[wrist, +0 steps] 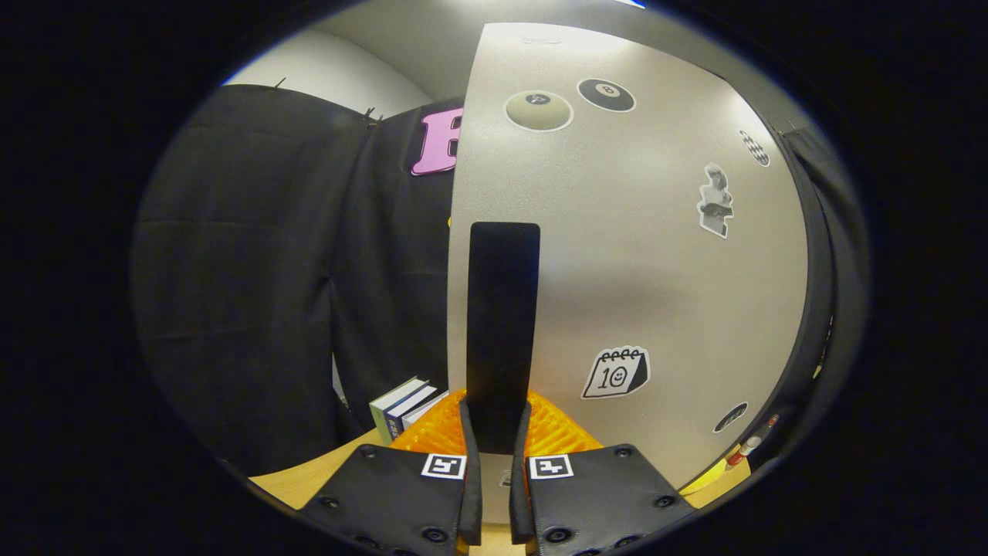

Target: Open the shoe cabinet door, grab the shoes and put them into the shoe cabinet, then close the shoe cabinet door.

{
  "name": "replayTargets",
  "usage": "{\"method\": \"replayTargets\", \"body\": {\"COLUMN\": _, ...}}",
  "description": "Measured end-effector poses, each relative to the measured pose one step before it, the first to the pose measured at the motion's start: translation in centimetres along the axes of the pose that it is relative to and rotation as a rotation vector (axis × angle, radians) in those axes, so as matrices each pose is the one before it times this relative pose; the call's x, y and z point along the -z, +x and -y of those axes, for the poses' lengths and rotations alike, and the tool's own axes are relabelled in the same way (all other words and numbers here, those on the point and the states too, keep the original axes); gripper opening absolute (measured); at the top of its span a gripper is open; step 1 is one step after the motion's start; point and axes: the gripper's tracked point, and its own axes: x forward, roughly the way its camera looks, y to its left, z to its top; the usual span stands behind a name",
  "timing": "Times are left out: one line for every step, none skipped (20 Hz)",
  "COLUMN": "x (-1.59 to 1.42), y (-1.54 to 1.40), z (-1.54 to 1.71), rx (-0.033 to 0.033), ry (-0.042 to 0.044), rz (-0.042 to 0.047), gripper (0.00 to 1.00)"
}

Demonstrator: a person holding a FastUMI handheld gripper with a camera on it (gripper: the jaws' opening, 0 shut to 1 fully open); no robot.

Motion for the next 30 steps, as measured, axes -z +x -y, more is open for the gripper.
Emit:
{"method": "replayTargets", "body": {"x": -0.013, "y": -0.153, "z": 0.097, "rx": -0.00805, "ry": -0.00738, "rz": 0.00173, "gripper": 0.16}}
{"method": "replayTargets", "body": {"x": 0.149, "y": -0.17, "z": -0.035, "rx": -0.00809, "ry": -0.00093, "rz": 0.00016, "gripper": 0.16}}
{"method": "replayTargets", "body": {"x": -0.016, "y": -0.058, "z": 0.113, "rx": -0.00921, "ry": -0.00236, "rz": -0.00235, "gripper": 0.16}}
{"method": "replayTargets", "body": {"x": 0.006, "y": -0.193, "z": 0.071, "rx": -0.00714, "ry": -0.00023, "rz": 0.00122, "gripper": 0.16}}
{"method": "replayTargets", "body": {"x": 0.017, "y": -0.102, "z": 0.148, "rx": -0.00517, "ry": -0.004, "rz": -0.00292, "gripper": 0.16}}
{"method": "replayTargets", "body": {"x": 0.033, "y": -0.229, "z": 0.055, "rx": -0.00336, "ry": -0.00483, "rz": 0.0028, "gripper": 0.16}}
{"method": "replayTargets", "body": {"x": 0.056, "y": -0.175, "z": 0.101, "rx": -0.00193, "ry": -0.00419, "rz": -0.00099, "gripper": 0.16}}
{"method": "replayTargets", "body": {"x": 0.036, "y": -0.303, "z": 0.086, "rx": -0.00088, "ry": -0.00395, "rz": 0.00083, "gripper": 0.16}}
{"method": "replayTargets", "body": {"x": 0.04, "y": -0.218, "z": 0.111, "rx": -0.00039, "ry": -0.00051, "rz": -0.0001, "gripper": 0.16}}
{"method": "replayTargets", "body": {"x": -0.024, "y": -0.209, "z": 0.057, "rx": -0.00129, "ry": -0.00091, "rz": 0.00021, "gripper": 0.16}}
{"method": "replayTargets", "body": {"x": -0.045, "y": -0.213, "z": 0.113, "rx": -0.00028, "ry": 0.00169, "rz": 0.00043, "gripper": 0.16}}
{"method": "replayTargets", "body": {"x": 0.087, "y": -0.26, "z": 0.123, "rx": 0.00125, "ry": -0.00304, "rz": -0.00144, "gripper": 0.16}}
{"method": "replayTargets", "body": {"x": -0.064, "y": -0.216, "z": 0.191, "rx": 0.00195, "ry": -0.00028, "rz": 0.00176, "gripper": 0.16}}
{"method": "replayTargets", "body": {"x": 0.014, "y": -0.173, "z": 0.107, "rx": 0.00038, "ry": 0.00039, "rz": -0.00045, "gripper": 0.16}}
{"method": "replayTargets", "body": {"x": -0.019, "y": -0.18, "z": 0.169, "rx": -0.00038, "ry": -0.0016, "rz": -0.00066, "gripper": 0.16}}
{"method": "replayTargets", "body": {"x": 0.025, "y": -0.192, "z": 0.079, "rx": -0.00086, "ry": -0.00175, "rz": 0.00157, "gripper": 0.16}}
{"method": "replayTargets", "body": {"x": 0.014, "y": -0.225, "z": 0.14, "rx": -0.0012, "ry": 0.00073, "rz": -0.0016, "gripper": 0.16}}
{"method": "replayTargets", "body": {"x": 0.088, "y": -0.173, "z": 0.08, "rx": -0.00224, "ry": 0.00192, "rz": -0.00035, "gripper": 0.16}}
{"method": "replayTargets", "body": {"x": 0.057, "y": -0.239, "z": 0.172, "rx": -0.00096, "ry": 0.00301, "rz": -0.00103, "gripper": 0.16}}
{"method": "replayTargets", "body": {"x": 0.012, "y": -0.204, "z": 0.086, "rx": 0.00008, "ry": 0.0056, "rz": -0.00001, "gripper": 0.16}}
{"method": "replayTargets", "body": {"x": 0.013, "y": -0.203, "z": 0.126, "rx": -0.00094, "ry": 0.00093, "rz": -0.00147, "gripper": 0.16}}
{"method": "replayTargets", "body": {"x": 0.071, "y": -0.196, "z": 0.134, "rx": -0.0011, "ry": 0.00343, "rz": -0.0016, "gripper": 0.16}}
{"method": "replayTargets", "body": {"x": 0.023, "y": -0.166, "z": 0.14, "rx": -0.00189, "ry": 0.00182, "rz": -0.00329, "gripper": 0.16}}
{"method": "replayTargets", "body": {"x": 0.037, "y": -0.229, "z": 0.135, "rx": -0.00093, "ry": 0.00497, "rz": -0.00078, "gripper": 0.16}}
{"method": "replayTargets", "body": {"x": 0.086, "y": -0.159, "z": 0.104, "rx": -0.00255, "ry": 0.00042, "rz": -0.00406, "gripper": 0.16}}
{"method": "replayTargets", "body": {"x": 0.075, "y": -0.206, "z": 0.142, "rx": -0.0037, "ry": 0.00457, "rz": -0.00409, "gripper": 0.16}}
{"method": "replayTargets", "body": {"x": 0.114, "y": -0.191, "z": 0.126, "rx": -0.00451, "ry": 0.00601, "rz": -0.00629, "gripper": 0.16}}
{"method": "replayTargets", "body": {"x": 0.066, "y": -0.24, "z": 0.045, "rx": -0.00471, "ry": 0.01029, "rz": -0.00296, "gripper": 0.16}}
{"method": "replayTargets", "body": {"x": 0.061, "y": -0.239, "z": 0.095, "rx": -0.00397, "ry": 0.0127, "rz": -0.00427, "gripper": 0.16}}
{"method": "replayTargets", "body": {"x": 0.063, "y": -0.141, "z": 0.101, "rx": -0.00399, "ry": 0.01065, "rz": -0.0025, "gripper": 0.16}}
